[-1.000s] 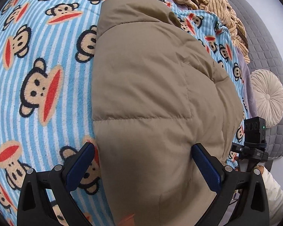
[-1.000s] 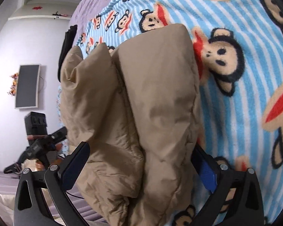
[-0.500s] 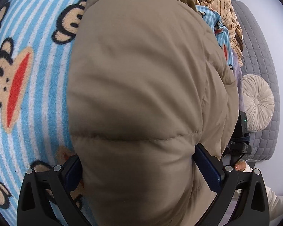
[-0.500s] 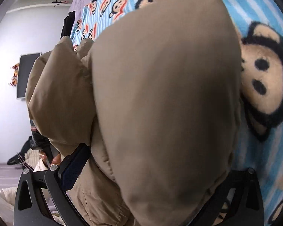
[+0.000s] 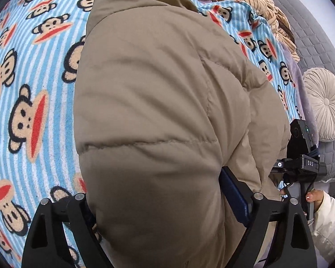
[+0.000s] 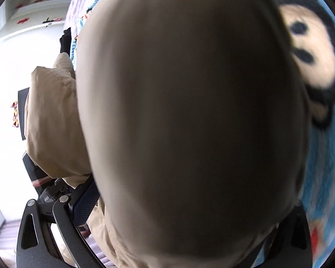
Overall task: Fold large clothes
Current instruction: 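Fold the lifted jacket over onto itself with both tools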
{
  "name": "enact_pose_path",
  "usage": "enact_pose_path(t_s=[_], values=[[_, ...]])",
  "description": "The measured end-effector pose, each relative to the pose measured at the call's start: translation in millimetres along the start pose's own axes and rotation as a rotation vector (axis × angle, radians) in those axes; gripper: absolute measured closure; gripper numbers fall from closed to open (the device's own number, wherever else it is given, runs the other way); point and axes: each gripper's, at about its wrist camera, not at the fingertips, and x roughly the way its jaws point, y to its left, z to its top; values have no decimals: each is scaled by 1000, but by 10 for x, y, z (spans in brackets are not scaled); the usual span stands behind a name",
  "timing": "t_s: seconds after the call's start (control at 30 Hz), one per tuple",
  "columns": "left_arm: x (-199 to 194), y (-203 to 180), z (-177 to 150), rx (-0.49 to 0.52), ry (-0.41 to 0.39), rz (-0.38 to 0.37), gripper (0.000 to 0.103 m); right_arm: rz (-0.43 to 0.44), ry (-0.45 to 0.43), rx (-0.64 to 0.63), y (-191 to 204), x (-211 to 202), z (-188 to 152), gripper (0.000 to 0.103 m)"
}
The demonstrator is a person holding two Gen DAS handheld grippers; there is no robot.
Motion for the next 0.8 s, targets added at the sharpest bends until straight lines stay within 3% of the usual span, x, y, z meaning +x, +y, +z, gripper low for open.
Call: enact_pose_path(t_s=[0.13, 0.2, 0.3, 0.57, 0.8], values=[[-108, -68, -13, 12, -17, 21, 21, -4, -34, 31, 17, -81, -96, 23], [-213, -46, -90, 23, -25, 25, 23, 11, -51, 36, 55, -125, -155, 38], [-332, -100, -129, 43, -37, 23, 23, 29, -64, 27, 121, -163, -228, 48], [-620, -107, -235, 50, -65, 5, 23, 90, -76, 7, 233, -247, -353, 50], [-908, 226, -256, 15, -103, -43, 23, 96, -72, -33, 765, -37, -254, 50]])
